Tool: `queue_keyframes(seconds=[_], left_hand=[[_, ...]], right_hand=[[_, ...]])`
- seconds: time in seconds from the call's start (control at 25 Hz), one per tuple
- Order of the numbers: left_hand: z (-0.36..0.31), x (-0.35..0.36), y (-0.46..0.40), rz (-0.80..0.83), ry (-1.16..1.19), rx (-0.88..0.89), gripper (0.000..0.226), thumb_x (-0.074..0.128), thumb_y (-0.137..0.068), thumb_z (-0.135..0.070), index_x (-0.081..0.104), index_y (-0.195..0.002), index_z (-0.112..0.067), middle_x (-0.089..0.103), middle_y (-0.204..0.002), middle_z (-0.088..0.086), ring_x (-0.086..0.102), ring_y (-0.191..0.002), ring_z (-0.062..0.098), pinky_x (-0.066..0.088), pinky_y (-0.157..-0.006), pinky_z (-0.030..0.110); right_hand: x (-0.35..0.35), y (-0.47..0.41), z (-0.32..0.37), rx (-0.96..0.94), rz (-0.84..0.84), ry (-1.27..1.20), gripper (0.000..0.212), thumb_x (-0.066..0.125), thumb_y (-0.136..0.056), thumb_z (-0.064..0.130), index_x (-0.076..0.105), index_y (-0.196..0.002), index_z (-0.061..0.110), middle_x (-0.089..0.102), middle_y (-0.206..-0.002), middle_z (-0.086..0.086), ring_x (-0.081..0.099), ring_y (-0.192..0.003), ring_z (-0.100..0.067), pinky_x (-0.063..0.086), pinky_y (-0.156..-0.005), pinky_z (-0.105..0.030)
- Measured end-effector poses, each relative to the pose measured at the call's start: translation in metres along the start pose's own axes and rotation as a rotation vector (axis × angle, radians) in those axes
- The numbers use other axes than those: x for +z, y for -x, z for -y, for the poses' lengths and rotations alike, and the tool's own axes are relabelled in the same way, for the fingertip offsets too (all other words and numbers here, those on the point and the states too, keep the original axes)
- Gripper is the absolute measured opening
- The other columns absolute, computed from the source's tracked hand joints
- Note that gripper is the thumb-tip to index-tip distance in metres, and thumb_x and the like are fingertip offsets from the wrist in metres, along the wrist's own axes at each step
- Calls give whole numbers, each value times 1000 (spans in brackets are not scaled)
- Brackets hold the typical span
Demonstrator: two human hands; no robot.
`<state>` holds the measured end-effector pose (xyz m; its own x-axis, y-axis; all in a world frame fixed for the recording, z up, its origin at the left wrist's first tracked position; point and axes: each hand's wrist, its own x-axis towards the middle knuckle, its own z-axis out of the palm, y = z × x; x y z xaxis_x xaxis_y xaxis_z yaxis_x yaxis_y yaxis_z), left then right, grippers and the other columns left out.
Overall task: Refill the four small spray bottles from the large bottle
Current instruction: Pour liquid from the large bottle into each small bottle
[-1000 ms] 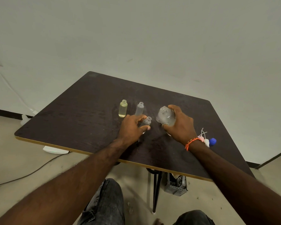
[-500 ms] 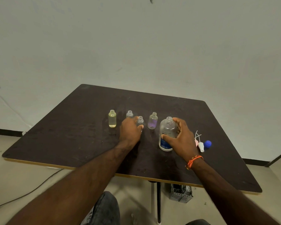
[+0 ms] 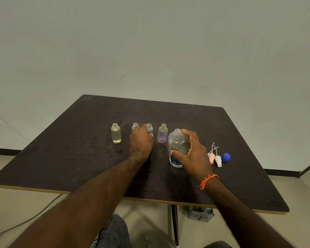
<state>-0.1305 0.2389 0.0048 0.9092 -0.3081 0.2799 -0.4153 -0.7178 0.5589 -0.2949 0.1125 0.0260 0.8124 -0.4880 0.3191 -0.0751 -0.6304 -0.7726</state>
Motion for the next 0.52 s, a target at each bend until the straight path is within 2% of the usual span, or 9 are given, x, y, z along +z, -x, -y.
queue_keyframes(seconds=[0.12,0.2,0.28,0.4,0.52], left_hand=[[-1,-2,4,-6,24,-18,40,70,-96,-30,62,-131,-13,66,-126,12,64,-114,31,52,-92,40],[-2,-7,10,-15,51,-9,56,71,-97,-29,52,-146,-12,62,-137,12,61,-123,31,50,-100,40],[-6,-11,16,-46,98,29,61,69,-98,-29,47,-152,-10,59,-145,10,57,-131,29,46,-106,40],[-17,-17,27,-104,155,120,52,67,-99,-28,55,-146,-11,63,-140,8,59,-128,24,45,-104,34],[-29,-15,33,-76,223,186,46,69,-96,-21,61,-139,-7,67,-135,11,61,-125,28,45,-105,33]], right_hand=[[0,1,1,4,12,10,81,84,-74,26,40,-142,30,54,-137,10,53,-118,-7,46,-100,-25],[-2,2,1,3,9,12,81,83,-73,25,40,-141,31,55,-137,9,54,-119,-8,47,-101,-27],[-3,3,1,5,-4,7,80,83,-71,25,41,-139,32,56,-134,10,56,-118,-10,50,-101,-31],[-4,7,3,11,-27,1,78,82,-71,22,42,-138,29,56,-127,14,56,-113,-8,51,-99,-32],[-8,10,2,41,-56,-18,77,86,-71,20,44,-136,25,55,-122,14,56,-110,-8,52,-98,-30]])
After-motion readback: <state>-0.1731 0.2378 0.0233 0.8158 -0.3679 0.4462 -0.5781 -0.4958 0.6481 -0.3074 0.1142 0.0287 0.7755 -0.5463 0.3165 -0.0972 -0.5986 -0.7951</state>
